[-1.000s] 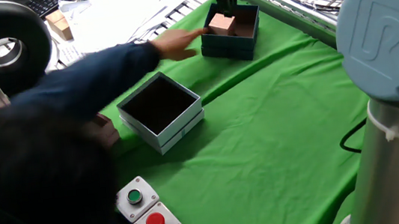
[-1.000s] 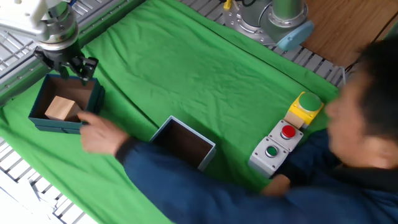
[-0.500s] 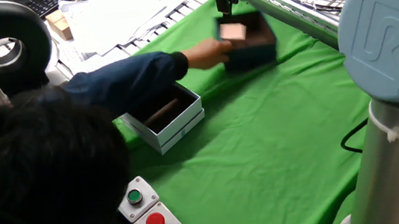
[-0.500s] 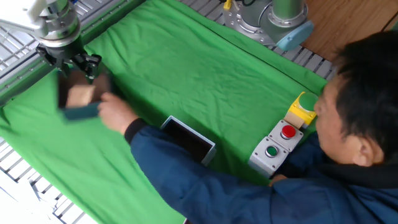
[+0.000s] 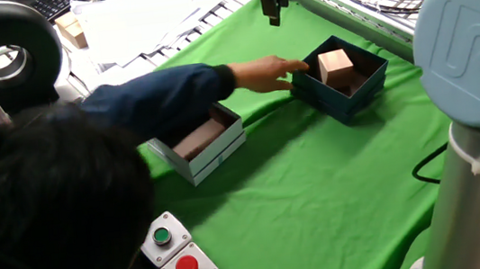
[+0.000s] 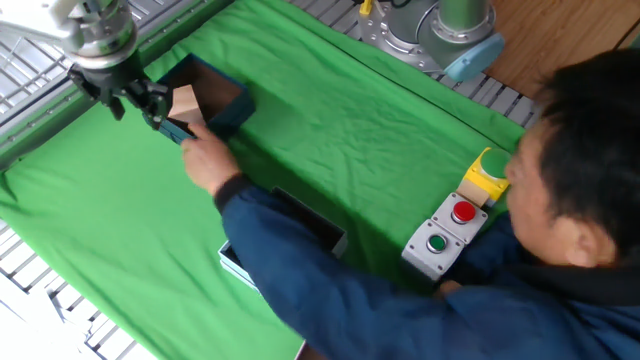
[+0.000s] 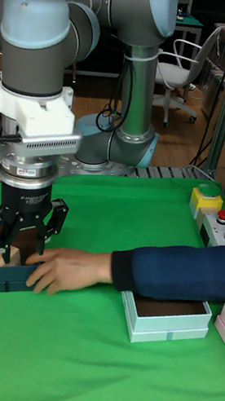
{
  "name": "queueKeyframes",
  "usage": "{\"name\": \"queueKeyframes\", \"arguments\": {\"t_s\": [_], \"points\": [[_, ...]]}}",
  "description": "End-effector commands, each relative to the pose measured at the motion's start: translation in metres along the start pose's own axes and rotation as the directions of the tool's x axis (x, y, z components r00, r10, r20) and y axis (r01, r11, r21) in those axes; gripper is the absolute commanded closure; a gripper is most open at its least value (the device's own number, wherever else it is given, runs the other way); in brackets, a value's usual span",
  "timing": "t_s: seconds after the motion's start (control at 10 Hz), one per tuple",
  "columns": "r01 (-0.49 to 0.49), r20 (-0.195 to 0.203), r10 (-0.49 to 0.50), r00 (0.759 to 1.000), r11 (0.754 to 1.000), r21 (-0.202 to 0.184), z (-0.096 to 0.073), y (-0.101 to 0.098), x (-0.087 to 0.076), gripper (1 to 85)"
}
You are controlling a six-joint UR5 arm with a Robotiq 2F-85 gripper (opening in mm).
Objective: Move an object from one box to another
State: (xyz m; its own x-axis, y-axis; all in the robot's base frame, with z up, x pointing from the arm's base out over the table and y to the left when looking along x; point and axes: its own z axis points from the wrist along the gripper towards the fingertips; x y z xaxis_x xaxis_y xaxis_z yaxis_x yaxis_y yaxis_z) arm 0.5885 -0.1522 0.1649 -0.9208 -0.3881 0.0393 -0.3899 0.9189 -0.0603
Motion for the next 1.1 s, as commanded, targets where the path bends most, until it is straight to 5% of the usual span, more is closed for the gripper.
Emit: {"name": "queueKeyframes", "arguments": {"t_s": [0.0, 0.3, 0.6, 1.0], "points": [[-0.003, 0.004, 0.003, 1.0, 0.999, -0.054, -0.007, 0.011, 0.03, 31.3], [0.014, 0.027, -0.013, 1.0, 0.998, -0.054, 0.016, 0.005, 0.076, 31.3], [0.133, 0.024, -0.132, 0.991, 0.99, -0.052, 0.042, -0.004, 0.106, 31.3], [0.327, 0.055, -0.323, 0.945, 0.942, -0.074, 0.056, 0.001, 0.107, 30.3]]}}
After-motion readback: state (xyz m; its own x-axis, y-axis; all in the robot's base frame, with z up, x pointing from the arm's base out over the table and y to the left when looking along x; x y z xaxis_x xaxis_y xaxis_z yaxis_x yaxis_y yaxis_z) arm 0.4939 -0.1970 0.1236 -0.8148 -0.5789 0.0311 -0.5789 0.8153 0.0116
